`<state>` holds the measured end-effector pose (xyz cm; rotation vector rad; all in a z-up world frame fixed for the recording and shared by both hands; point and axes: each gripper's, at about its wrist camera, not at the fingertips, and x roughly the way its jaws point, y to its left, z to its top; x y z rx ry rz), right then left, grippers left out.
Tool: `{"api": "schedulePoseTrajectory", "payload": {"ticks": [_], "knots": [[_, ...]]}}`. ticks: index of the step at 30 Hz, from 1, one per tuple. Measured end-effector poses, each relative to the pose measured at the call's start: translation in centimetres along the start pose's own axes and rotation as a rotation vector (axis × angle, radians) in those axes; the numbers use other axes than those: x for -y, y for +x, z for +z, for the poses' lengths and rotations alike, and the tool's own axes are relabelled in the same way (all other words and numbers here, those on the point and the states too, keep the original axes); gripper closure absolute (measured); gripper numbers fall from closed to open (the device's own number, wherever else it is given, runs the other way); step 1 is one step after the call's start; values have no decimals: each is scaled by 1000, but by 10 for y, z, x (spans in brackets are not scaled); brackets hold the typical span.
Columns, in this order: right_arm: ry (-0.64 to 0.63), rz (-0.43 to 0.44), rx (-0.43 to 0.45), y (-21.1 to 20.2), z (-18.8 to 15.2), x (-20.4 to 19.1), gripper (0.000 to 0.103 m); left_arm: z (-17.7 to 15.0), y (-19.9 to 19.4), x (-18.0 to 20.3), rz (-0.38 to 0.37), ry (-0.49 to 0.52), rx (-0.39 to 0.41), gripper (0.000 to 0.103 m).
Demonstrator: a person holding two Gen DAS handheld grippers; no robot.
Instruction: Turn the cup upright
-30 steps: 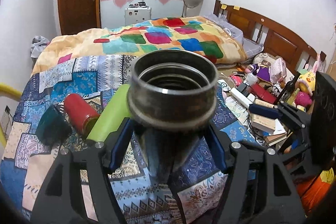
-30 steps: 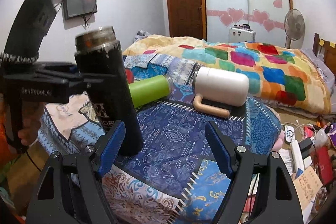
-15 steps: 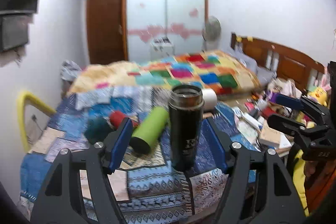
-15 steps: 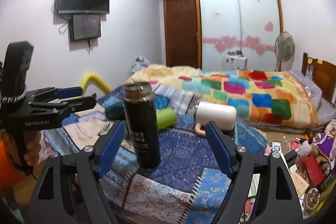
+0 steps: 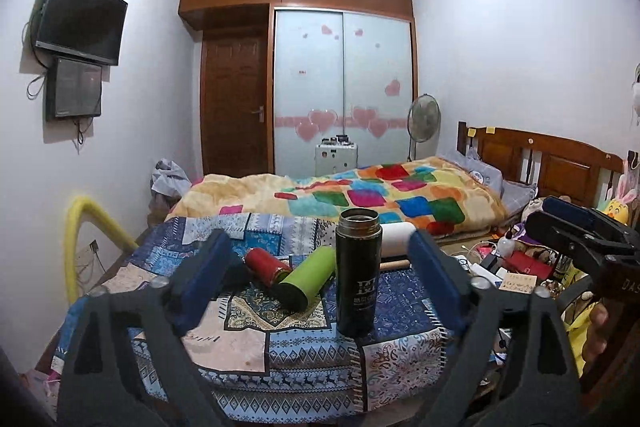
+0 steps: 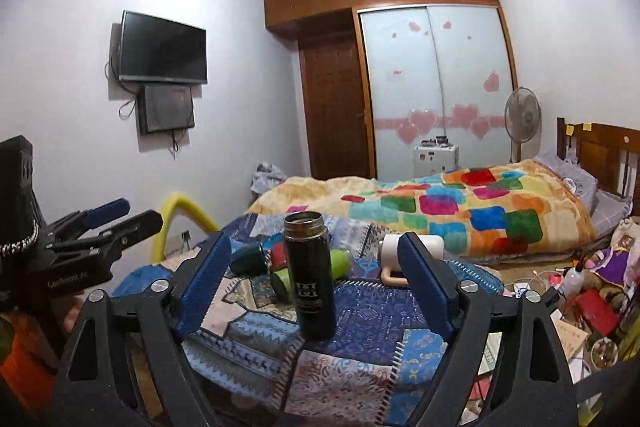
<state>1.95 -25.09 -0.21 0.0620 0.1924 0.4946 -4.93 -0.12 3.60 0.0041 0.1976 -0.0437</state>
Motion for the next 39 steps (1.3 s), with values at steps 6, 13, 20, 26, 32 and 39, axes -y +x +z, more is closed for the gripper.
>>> {"api": "schedulePoseTrajectory", "payload": {"ticks": [6, 13, 20, 26, 32, 39], "knots": [[21, -27, 34, -10, -8, -2, 0, -7, -20, 8, 21, 16, 30, 0], [3, -46, 51, -19, -12, -8, 0, -14, -29, 14, 30, 18, 45, 0], [-12, -57, 62, -25, -13, -12, 0, -14, -31, 14, 27, 8, 50, 0], [-16, -59, 64, -26, -13, -14, 0, -15, -28, 11, 23, -5, 48, 0], [-20, -65, 64, -26, -13, -14, 0, -14, -27, 9, 21, -13, 47, 0], [-30, -75, 63, -26, -14, -14, 0, -13, -26, 9, 24, -13, 48, 0]]}}
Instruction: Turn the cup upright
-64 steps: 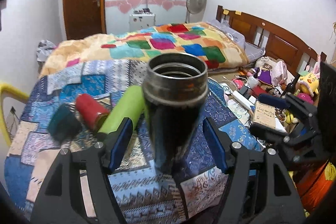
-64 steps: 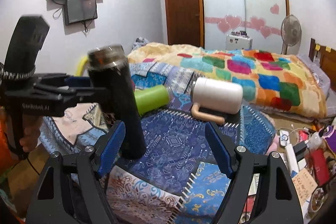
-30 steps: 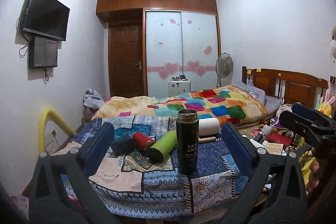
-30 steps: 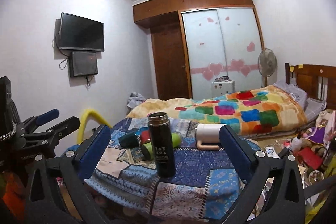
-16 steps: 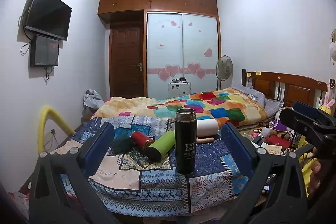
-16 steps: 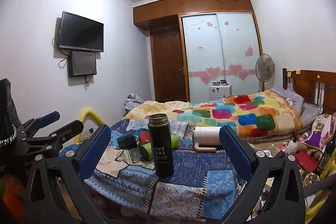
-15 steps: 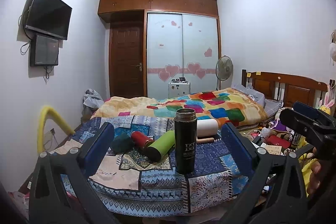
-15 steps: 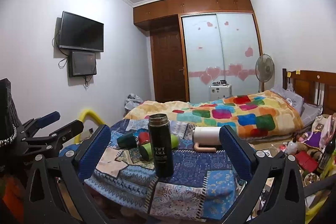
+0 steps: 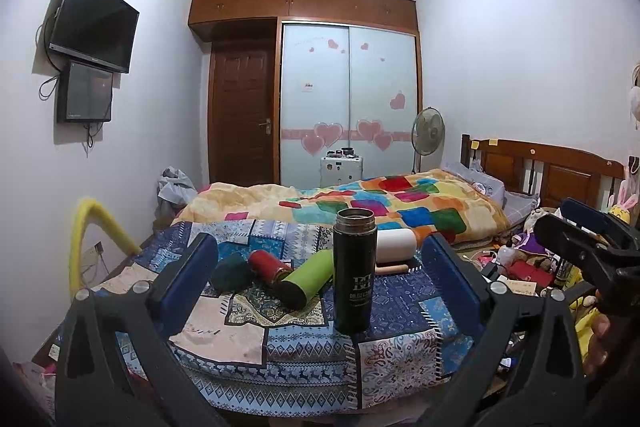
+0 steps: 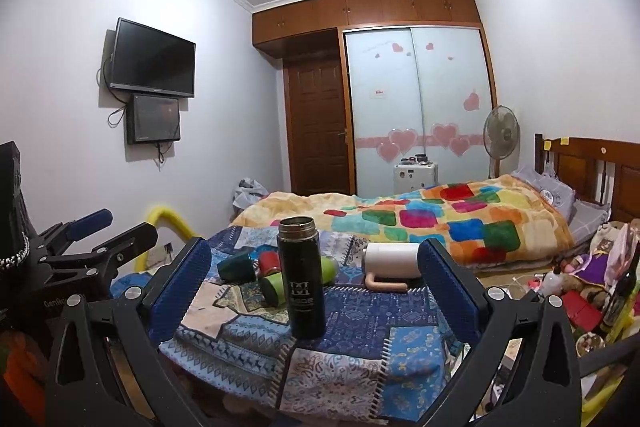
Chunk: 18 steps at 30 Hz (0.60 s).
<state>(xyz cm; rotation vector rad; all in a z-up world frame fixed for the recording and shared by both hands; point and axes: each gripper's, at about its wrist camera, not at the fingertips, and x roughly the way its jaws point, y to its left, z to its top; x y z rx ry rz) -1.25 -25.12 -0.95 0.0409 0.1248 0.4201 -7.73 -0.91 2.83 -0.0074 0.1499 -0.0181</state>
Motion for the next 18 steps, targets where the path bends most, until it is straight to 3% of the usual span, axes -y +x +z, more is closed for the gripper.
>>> {"api": "schedulePoseTrajectory", "payload": {"ticks": [18], "knots": [[-10, -12, 3, -1, 1, 0, 0, -1, 5, 5, -9, -1, -2, 0]]}}
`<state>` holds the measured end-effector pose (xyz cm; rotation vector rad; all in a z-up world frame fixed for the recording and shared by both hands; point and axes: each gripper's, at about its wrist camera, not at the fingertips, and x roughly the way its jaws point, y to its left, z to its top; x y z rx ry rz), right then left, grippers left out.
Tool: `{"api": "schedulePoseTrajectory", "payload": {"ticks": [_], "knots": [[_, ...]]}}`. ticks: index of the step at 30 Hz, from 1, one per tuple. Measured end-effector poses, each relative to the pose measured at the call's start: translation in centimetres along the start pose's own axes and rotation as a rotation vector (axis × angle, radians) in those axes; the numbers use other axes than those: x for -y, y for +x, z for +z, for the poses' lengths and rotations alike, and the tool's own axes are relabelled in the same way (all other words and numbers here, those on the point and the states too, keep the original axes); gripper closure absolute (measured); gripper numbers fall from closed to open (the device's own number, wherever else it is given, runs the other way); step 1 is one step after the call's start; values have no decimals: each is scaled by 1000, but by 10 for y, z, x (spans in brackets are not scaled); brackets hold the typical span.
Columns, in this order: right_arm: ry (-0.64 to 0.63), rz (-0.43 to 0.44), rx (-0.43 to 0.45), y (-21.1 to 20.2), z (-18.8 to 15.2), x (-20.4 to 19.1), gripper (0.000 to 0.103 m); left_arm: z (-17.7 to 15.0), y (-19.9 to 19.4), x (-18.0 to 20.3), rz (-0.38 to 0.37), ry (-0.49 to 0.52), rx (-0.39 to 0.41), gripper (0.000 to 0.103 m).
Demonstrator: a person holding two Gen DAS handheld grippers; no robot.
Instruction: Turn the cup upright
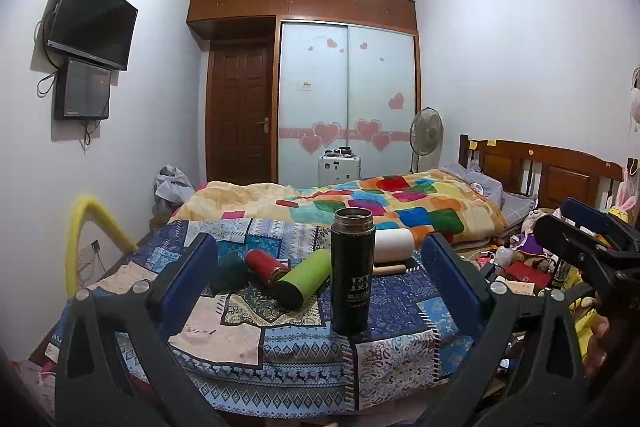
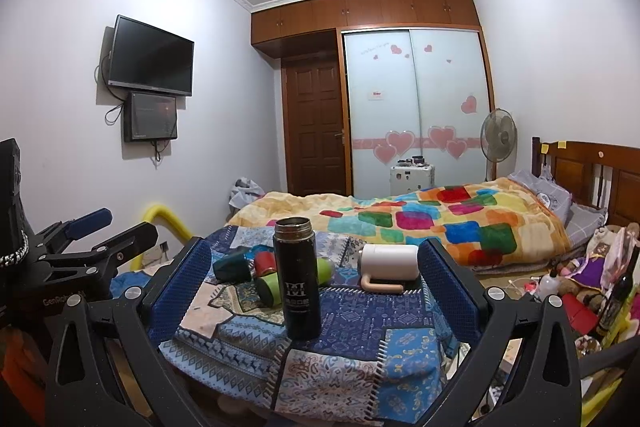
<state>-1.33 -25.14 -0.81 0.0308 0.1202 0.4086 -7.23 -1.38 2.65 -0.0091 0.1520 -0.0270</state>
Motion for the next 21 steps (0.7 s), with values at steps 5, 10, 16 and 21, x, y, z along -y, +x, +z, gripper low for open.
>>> {"api": "schedulePoseTrajectory", "payload": {"ticks": [5, 10, 16, 21], "knots": [[0, -3, 1, 0, 1, 0, 0, 0, -1, 0, 0, -1, 1, 0], [0, -7, 1, 0, 1, 2, 0, -1, 0, 1, -4, -4, -4, 0], [-2, -10, 1, 0, 2, 2, 0, -2, 1, 2, -10, -3, -9, 0], [0, -14, 0, 1, 2, 4, 0, -3, 3, 2, -16, -9, -15, 0]]}}
